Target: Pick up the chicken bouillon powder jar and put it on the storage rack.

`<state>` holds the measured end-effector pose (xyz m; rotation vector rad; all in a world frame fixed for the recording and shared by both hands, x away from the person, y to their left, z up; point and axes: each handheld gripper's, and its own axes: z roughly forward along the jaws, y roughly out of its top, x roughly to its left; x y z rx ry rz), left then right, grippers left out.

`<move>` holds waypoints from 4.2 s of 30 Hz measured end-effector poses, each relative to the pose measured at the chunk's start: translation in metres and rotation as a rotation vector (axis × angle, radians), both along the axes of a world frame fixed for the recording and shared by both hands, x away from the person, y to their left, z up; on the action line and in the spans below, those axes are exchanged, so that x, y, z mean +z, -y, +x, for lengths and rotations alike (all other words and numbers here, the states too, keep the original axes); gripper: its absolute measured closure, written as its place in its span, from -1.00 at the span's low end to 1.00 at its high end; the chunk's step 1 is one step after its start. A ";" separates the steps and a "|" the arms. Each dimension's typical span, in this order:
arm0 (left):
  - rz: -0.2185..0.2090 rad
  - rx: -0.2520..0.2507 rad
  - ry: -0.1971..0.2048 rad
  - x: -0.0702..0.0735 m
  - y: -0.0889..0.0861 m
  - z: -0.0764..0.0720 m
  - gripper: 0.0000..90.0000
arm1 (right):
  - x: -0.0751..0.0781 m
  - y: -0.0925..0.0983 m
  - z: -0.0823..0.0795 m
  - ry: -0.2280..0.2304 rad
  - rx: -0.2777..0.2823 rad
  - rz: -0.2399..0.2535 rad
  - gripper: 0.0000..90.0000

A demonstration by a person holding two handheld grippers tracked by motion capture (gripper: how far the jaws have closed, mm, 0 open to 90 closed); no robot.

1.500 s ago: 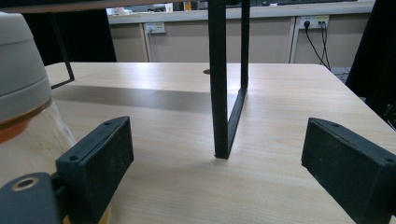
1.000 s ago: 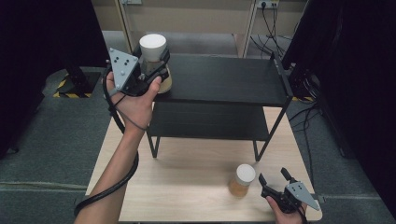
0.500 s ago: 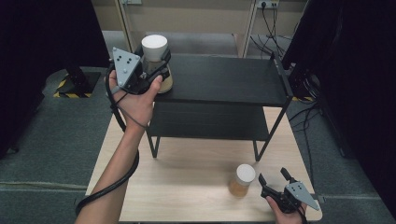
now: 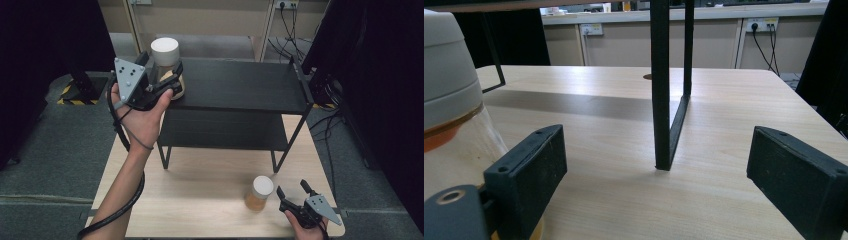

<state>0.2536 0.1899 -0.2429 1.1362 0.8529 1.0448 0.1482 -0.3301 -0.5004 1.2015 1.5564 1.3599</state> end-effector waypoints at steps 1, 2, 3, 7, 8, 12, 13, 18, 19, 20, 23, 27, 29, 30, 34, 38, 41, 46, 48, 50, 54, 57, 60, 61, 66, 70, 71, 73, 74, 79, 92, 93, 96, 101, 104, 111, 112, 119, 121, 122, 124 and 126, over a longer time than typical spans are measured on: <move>-0.003 -0.003 0.003 -0.001 -0.001 -0.002 -0.68 | 0.000 0.000 0.000 0.000 0.000 0.001 -0.79; -0.003 -0.005 0.005 -0.002 -0.002 -0.004 -0.68 | 0.000 0.000 0.000 0.000 0.000 0.002 -0.79; -0.002 -0.006 0.008 -0.004 -0.003 -0.006 -0.68 | 0.000 0.000 0.000 -0.001 0.000 0.001 -0.79; -0.007 -0.016 0.023 -0.010 -0.007 -0.013 -0.68 | 0.000 0.000 0.000 0.001 0.000 -0.004 -0.79; -0.006 -0.019 0.027 -0.012 -0.008 -0.015 -0.68 | 0.000 0.000 0.000 0.002 0.000 -0.004 -0.79; 0.007 -0.029 0.035 -0.018 -0.011 -0.023 -0.68 | 0.000 0.000 0.000 0.001 0.000 -0.006 -0.79; 0.011 -0.030 0.033 -0.019 -0.011 -0.025 -0.68 | 0.000 0.000 0.000 0.000 0.000 -0.006 -0.79; 0.013 -0.030 0.030 -0.027 -0.014 -0.032 -0.67 | 0.000 -0.001 0.000 0.001 -0.001 -0.004 -0.79; 0.015 -0.032 0.030 -0.029 -0.014 -0.033 -0.67 | 0.000 -0.001 0.000 0.001 -0.001 -0.004 -0.79; 0.015 -0.033 0.030 -0.030 -0.015 -0.034 -0.67 | 0.000 -0.001 0.000 0.001 -0.001 -0.005 -0.79; 0.013 -0.040 0.031 -0.036 -0.017 -0.037 -0.67 | 0.000 0.000 0.000 0.002 -0.001 -0.004 -0.79; 0.016 -0.048 0.024 -0.043 -0.019 -0.040 -0.67 | 0.000 -0.001 0.000 0.002 -0.001 -0.005 -0.79; 0.020 -0.053 0.023 -0.048 -0.021 -0.041 -0.68 | 0.000 -0.001 0.000 0.002 -0.002 -0.004 -0.79; 0.022 -0.056 0.022 -0.050 -0.021 -0.041 -0.68 | 0.000 -0.001 0.000 0.002 -0.002 -0.004 -0.79; 0.023 -0.066 0.011 -0.060 -0.024 -0.044 -0.68 | 0.000 -0.001 0.000 0.001 -0.001 -0.007 -0.79; 0.023 -0.070 0.006 -0.066 -0.025 -0.047 -0.68 | 0.000 -0.001 0.000 0.002 -0.002 -0.005 -0.79; 0.025 -0.074 0.002 -0.072 -0.026 -0.049 -0.68 | 0.000 -0.001 0.000 0.002 -0.001 -0.008 -0.79; 0.031 -0.084 -0.011 -0.083 -0.028 -0.053 -0.68 | 0.000 -0.001 0.000 0.001 -0.002 -0.006 -0.79; 0.028 -0.093 -0.021 -0.088 -0.029 -0.054 -0.68 | 0.000 -0.001 0.000 0.003 -0.001 -0.005 -0.79; 0.025 -0.099 -0.026 -0.094 -0.031 -0.054 -0.68 | 0.000 -0.001 0.000 0.002 -0.001 -0.008 -0.79; 0.020 -0.113 -0.030 -0.105 -0.033 -0.055 -0.69 | 0.000 -0.001 0.000 0.002 -0.001 -0.008 -0.79; 0.031 -0.123 -0.035 -0.111 -0.035 -0.056 -0.69 | 0.000 -0.001 0.000 0.002 -0.001 -0.009 -0.79; 0.029 -0.129 -0.043 -0.117 -0.035 -0.057 -0.69 | 0.000 -0.001 0.000 0.002 -0.001 -0.010 -0.79; 0.027 -0.129 -0.045 -0.120 -0.035 -0.057 -0.69 | 0.000 -0.001 0.000 0.002 -0.001 -0.010 -0.79; 0.013 -0.141 -0.053 -0.134 -0.035 -0.057 -0.69 | 0.000 -0.001 0.000 0.001 0.000 -0.011 -0.79; 0.011 -0.144 -0.057 -0.143 -0.035 -0.058 -0.69 | 0.000 -0.001 0.000 0.002 0.000 -0.010 -0.79; 0.014 -0.147 -0.064 -0.145 -0.035 -0.058 -0.69 | 0.000 -0.001 0.000 0.002 0.000 -0.010 -0.79; 0.025 -0.157 -0.077 -0.148 -0.036 -0.058 -0.69 | 0.000 -0.001 0.000 0.003 0.000 -0.012 -0.79; 0.027 -0.158 -0.080 -0.150 -0.037 -0.058 -0.69 | 0.000 -0.001 0.000 0.004 0.000 -0.013 -0.79; 0.019 -0.172 -0.090 -0.165 -0.039 -0.059 -0.69 | 0.000 -0.001 0.000 0.005 0.001 -0.016 -0.79; 0.042 -0.169 -0.116 -0.203 -0.041 -0.064 -0.68 | 0.000 -0.001 0.000 0.005 0.001 -0.014 -0.79; 0.041 -0.173 -0.122 -0.205 -0.042 -0.065 -0.68 | 0.000 -0.001 0.000 0.005 0.001 -0.015 -0.79; 0.045 -0.170 -0.138 -0.212 -0.043 -0.067 -0.68 | 0.000 -0.002 0.000 0.006 0.000 -0.018 -0.79; 0.048 -0.162 -0.148 -0.220 -0.042 -0.069 -0.68 | 0.000 -0.002 0.000 0.006 0.000 -0.018 -0.79; 0.054 -0.162 -0.153 -0.225 -0.042 -0.070 -0.68 | 0.000 -0.002 0.000 0.007 0.001 -0.017 -0.79; 0.064 -0.160 -0.182 -0.237 -0.043 -0.073 -0.68 | 0.000 -0.002 0.000 0.008 0.001 -0.018 -0.79; 0.065 -0.161 -0.188 -0.238 -0.043 -0.074 -0.68 | -0.001 -0.002 0.000 0.008 0.001 -0.018 -0.79; 0.083 -0.154 -0.216 -0.247 -0.044 -0.076 -0.68 | -0.001 -0.002 -0.001 0.010 0.002 -0.020 -0.79; 0.083 -0.153 -0.221 -0.249 -0.045 -0.076 -0.68 | 0.000 -0.002 0.000 0.008 0.002 -0.020 -0.79; 0.083 -0.154 -0.222 -0.251 -0.045 -0.076 -0.68 | 0.000 -0.002 0.000 0.007 0.002 -0.021 -0.79; 0.082 -0.154 -0.229 -0.254 -0.046 -0.076 -0.68 | 0.000 -0.002 0.000 0.009 0.003 -0.023 -0.79; 0.074 -0.154 -0.235 -0.258 -0.046 -0.076 -0.69 | -0.001 -0.002 -0.001 0.010 0.003 -0.023 -0.79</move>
